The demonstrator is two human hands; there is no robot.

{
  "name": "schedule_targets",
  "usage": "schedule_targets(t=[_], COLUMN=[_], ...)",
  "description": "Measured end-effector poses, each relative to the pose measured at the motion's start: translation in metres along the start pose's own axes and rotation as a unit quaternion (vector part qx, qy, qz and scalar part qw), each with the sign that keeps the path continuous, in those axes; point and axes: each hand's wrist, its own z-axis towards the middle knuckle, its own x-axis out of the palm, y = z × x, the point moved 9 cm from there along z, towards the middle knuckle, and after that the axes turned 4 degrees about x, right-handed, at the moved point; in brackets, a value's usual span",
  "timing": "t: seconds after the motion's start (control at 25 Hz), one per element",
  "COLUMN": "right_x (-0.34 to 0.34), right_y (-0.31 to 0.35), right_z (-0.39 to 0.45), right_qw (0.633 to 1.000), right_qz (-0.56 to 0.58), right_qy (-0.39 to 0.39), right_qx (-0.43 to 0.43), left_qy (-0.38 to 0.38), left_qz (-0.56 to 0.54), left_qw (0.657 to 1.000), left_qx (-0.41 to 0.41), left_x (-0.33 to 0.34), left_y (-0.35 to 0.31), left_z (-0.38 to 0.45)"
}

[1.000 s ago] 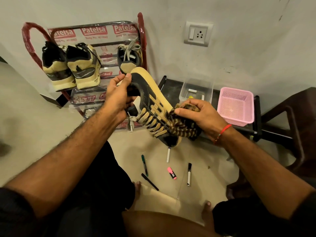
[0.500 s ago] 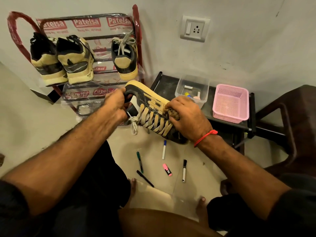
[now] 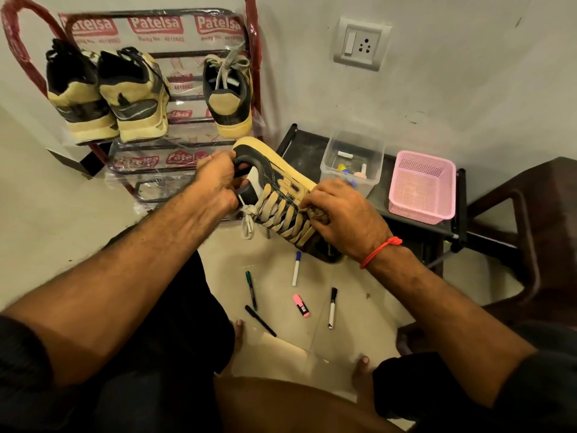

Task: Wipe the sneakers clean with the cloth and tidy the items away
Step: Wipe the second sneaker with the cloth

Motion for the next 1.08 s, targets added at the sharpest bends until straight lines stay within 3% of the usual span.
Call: schedule_targets(t=[0.36, 0.6, 0.76, 0.88, 0.96, 1.08], right_x=[0.02, 0.043, 0.019, -0.008, -0.022, -0.021], right_y=[-0.027, -0.069, -0.077, -0.071, -0.068, -0.071], right_z=[-0.003, -0.046, -0.03, -0.014, -0.006, -0.001], right_qw=[0.975, 0.912, 0.939, 0.959, 0.94, 0.853], right_qz=[-0.076, -0.133, -0.03, 0.086, 0.212, 0.416], right_qy=[0.15, 0.303, 0.247, 0.117, 0.029, -0.027], right_qx=[0.148, 0.244, 0.238, 0.242, 0.265, 0.315], left_qy=[0.001, -0.014, -0.001, 0.027, 0.031, 0.123], left_qz=[0.042, -0.019, -0.035, -0.025, 0.009, 0.096], left_qw=[0.999, 1.0, 0.999, 0.996, 0.986, 0.941], left_qx=[0.008, 0.01, 0.031, 0.086, 0.162, 0.301], left_x=[0.006, -0.009, -0.019, -0.012, -0.009, 0.015], left_y=[0.006, -0.012, -0.026, -0.046, -0.072, -0.114], left_z=[-0.009, 0.012, 0.017, 0.002, -0.017, -0.064])
